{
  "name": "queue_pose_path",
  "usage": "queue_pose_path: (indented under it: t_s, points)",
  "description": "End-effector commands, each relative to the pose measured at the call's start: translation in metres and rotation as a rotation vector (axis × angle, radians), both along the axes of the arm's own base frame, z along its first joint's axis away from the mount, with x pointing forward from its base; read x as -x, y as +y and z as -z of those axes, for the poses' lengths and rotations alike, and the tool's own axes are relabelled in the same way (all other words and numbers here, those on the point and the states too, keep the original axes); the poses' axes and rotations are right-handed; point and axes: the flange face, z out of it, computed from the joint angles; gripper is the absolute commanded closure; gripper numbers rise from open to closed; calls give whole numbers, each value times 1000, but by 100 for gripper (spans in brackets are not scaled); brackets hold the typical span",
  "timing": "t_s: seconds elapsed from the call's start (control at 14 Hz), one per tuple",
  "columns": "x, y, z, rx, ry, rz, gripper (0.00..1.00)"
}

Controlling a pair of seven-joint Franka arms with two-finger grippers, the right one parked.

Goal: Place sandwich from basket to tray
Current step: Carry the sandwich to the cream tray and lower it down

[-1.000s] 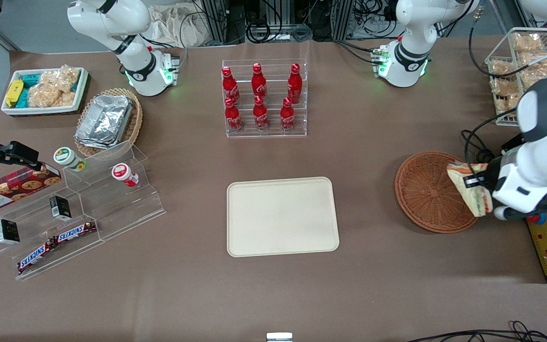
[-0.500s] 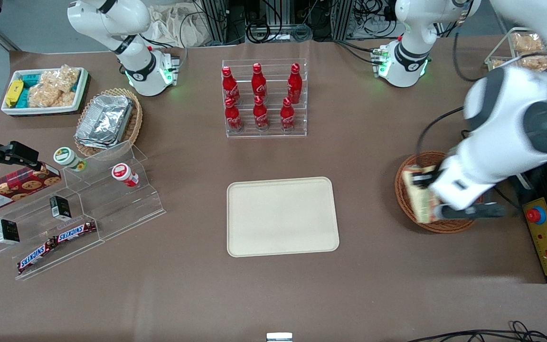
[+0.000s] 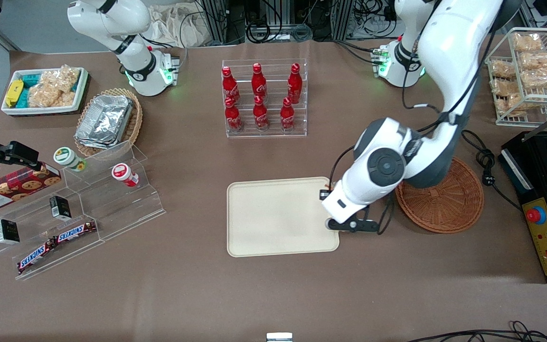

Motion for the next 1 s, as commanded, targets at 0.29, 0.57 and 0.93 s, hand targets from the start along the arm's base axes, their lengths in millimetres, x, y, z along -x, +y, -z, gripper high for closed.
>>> queue_pose_path:
  t_s: [0.29,0.57,0.93]
  points:
    - [-5,-18,88,-4,9,-4,2]
    - [-6,-12,60,-24,14,-53,1]
    - [-20,64,-81,-63,-21,-136,1]
